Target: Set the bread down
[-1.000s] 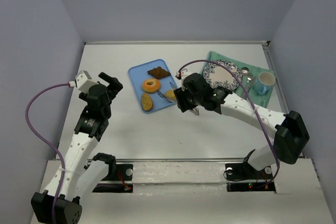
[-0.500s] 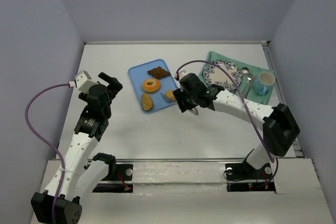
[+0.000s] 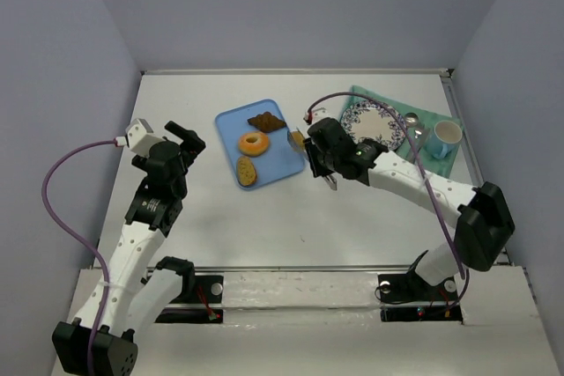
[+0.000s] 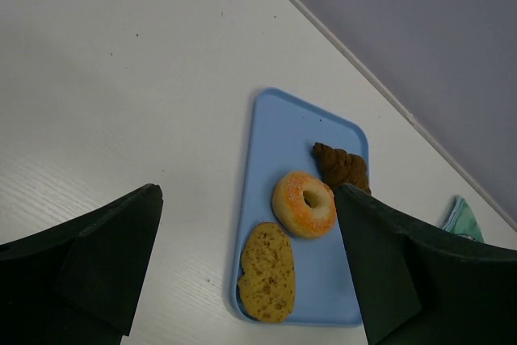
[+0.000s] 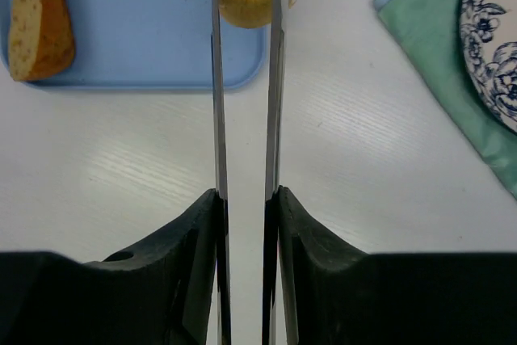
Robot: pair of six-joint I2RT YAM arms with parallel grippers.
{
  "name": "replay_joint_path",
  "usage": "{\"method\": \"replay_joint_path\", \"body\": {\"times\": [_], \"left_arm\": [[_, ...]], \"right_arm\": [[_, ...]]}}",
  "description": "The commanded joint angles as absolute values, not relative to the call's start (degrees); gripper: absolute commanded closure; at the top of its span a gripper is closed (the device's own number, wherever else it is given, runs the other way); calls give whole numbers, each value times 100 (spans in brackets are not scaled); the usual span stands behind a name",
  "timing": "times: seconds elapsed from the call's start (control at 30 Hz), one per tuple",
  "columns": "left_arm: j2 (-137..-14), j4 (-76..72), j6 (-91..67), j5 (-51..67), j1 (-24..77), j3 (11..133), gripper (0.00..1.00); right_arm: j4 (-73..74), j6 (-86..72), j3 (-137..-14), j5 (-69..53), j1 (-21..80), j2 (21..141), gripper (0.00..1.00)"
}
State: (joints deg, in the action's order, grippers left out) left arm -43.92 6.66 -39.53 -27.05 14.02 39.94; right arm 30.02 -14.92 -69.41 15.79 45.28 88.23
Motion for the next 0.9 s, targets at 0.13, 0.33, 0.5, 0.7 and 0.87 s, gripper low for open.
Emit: {"method": "replay_joint_path", "body": {"times": [0.13,0.33,0.5,0.7,0.87], "left_arm": [[-4465,466,-3982,-2839,1362,4008,1],[-4570,431,-3973,-2786,1362,4025,1],[-4676,413,-3929,-2777,1362,4061,1],[-4746,413,-3920,-2804,1362,4069,1],[-4790,404,-3920,-2812,1362,4069,1]], "right_arm": [[2654,-2188,-6540,2145,3054,7656,71],[2549,-2075,-6398,1750,1926,7831,69],[2435,-2021,-6460,1381,1477,8366,66],[2426,-2066,-6662,1556,1415,8806,50],[2426,-2066,-6803,1468,1415,8781,39]]}}
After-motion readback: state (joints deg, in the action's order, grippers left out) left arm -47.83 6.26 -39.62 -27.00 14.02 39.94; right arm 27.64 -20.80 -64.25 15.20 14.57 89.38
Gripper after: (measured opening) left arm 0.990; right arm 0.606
